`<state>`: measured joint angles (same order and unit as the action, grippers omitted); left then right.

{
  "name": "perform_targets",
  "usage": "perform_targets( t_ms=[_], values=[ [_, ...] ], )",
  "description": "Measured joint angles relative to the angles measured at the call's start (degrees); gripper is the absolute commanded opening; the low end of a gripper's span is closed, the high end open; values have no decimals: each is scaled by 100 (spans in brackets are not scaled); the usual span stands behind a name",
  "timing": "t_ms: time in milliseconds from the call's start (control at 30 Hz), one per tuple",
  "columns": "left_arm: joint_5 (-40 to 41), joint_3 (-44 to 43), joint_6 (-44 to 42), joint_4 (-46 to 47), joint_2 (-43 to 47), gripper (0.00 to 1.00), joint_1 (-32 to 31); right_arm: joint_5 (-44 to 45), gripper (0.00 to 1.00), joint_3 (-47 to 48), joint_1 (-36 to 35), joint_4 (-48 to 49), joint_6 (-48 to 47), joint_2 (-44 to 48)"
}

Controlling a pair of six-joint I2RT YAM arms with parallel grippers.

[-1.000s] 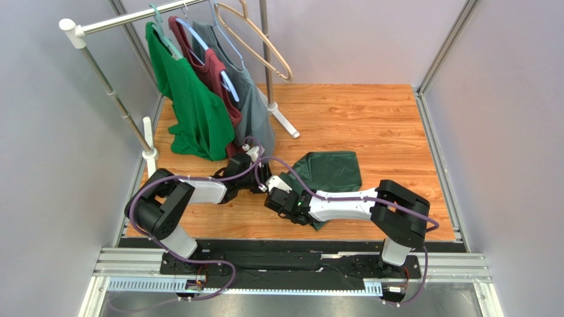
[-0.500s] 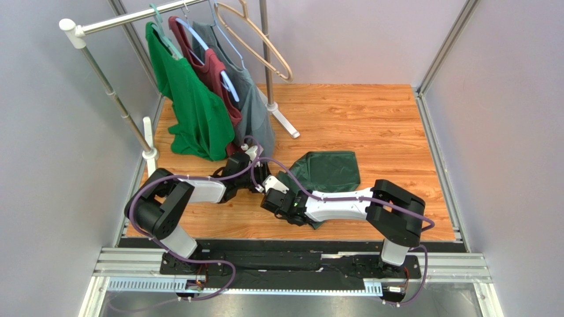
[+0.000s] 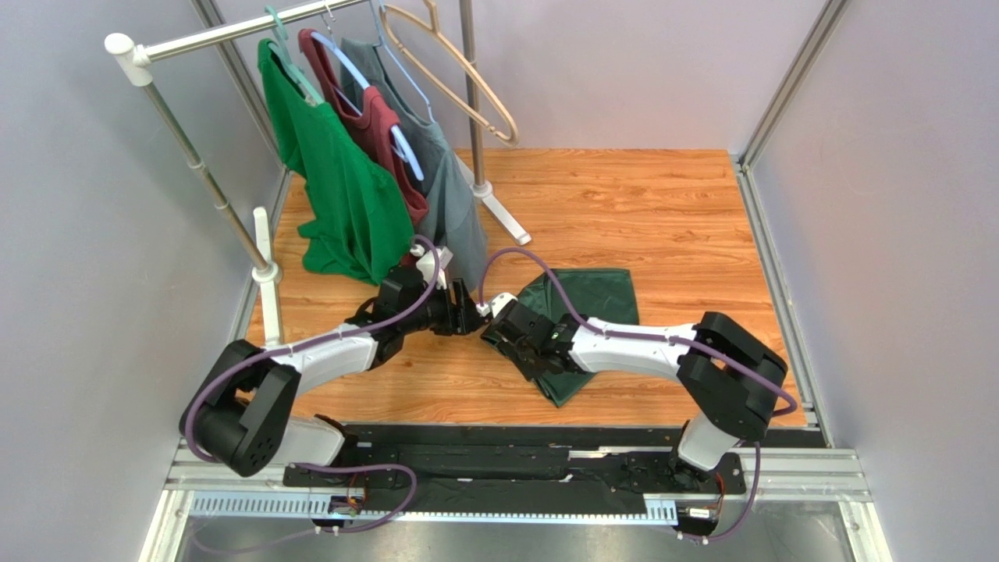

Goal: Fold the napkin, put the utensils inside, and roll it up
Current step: Roll the napkin with the utensil

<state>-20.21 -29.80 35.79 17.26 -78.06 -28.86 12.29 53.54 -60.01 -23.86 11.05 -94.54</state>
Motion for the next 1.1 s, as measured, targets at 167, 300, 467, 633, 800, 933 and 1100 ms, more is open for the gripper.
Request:
perform_targets(
  t_ms=[167, 300, 467, 633, 800, 933, 1100],
  values=[
    [-33, 271, -343, 4, 267, 65, 0, -1180, 0, -190, 529, 297, -42, 116],
    [-210, 516, -688, 345, 295, 66, 2, -2111, 0, -345, 938, 575, -48, 138],
    [-437, 693, -1104, 704, 387, 67, 0, -3047, 0, -470, 1388, 721, -92, 129],
    [-446, 693, -1283, 933, 345, 70, 2, -4022, 0, -525, 1864, 861, -116, -46],
    [-717, 693, -1353, 1403, 146, 70, 0, -4791, 0, -551, 2321, 994, -146, -280],
    [-942, 671, -1510, 1663, -35, 70, -44, -5359, 0, -546, 2653, 1097, -149, -525],
    [-673, 435, -1510, 1547, -424, 72, -96, -5969, 0, -455, 2911, 1137, -151, -841]
  ],
)
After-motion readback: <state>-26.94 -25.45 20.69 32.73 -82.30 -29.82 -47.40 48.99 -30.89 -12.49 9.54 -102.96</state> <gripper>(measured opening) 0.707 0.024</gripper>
